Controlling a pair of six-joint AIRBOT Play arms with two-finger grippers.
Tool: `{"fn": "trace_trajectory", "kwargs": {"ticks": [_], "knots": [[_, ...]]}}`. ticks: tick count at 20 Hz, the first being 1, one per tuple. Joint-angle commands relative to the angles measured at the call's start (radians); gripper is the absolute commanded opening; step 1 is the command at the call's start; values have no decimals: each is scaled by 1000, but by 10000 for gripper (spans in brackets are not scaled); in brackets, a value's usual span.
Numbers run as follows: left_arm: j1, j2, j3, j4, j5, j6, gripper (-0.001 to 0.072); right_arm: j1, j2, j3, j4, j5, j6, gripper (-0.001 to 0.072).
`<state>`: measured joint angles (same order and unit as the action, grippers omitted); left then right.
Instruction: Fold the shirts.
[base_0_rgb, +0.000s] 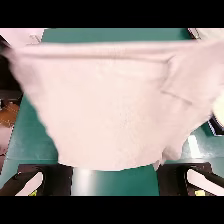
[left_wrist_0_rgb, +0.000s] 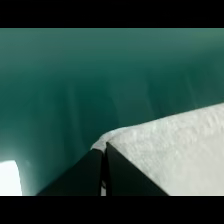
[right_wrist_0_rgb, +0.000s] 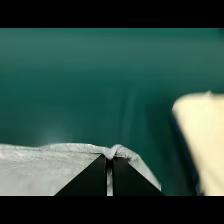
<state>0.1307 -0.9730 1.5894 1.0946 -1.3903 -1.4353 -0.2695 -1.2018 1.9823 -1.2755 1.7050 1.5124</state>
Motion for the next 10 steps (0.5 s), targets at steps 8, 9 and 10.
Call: {"fn": "trace_trajectory", "kwargs": {"ticks": [8, 9, 10], "knots": [[0, -502, -214, -203, 432, 216, 22, 56, -393, -333, 0, -472, 3, 15], [0, -518, -214, -235, 501, 233, 22, 71, -411, -331, 1, -552, 4, 15], [0, -531, -211, -270, 564, 262, 22, 89, -426, -332, 0, -629, 4, 15]]}}
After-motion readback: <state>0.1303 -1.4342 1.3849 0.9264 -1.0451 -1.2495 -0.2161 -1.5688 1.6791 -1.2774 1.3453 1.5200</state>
